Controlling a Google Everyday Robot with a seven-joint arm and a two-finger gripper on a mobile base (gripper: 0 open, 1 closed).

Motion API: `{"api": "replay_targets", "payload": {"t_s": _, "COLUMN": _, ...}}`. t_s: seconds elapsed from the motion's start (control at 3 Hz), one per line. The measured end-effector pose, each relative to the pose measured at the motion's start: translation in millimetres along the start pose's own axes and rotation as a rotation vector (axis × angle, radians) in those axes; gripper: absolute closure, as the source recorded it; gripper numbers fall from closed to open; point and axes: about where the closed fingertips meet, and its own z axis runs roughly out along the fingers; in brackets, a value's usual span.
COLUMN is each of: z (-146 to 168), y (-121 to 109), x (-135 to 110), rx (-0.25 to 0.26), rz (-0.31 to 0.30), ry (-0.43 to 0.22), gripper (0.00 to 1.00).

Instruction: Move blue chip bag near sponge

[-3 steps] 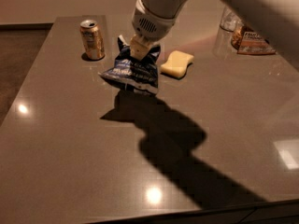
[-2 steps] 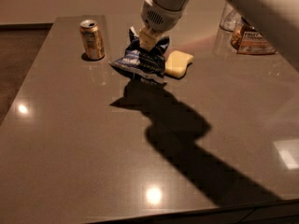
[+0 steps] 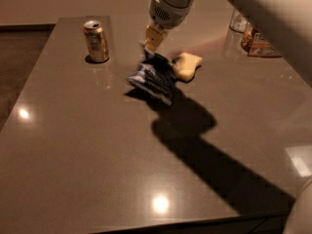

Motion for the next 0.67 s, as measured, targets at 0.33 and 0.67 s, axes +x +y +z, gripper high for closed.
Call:
{"api": "replay_targets", "payload": {"t_s": 0.33, "z": 0.4, "y": 2.0, "x": -0.6, "rx": -0.002, "rz": -0.003, "ry": 0.0, "gripper": 0.0}}
{"api": "replay_targets", "payload": {"t_s": 0.67, "z": 0.4, "y": 2.0, "x": -0.6, "rx": -0.002, "rz": -0.003, "ry": 0.0, "gripper": 0.0}}
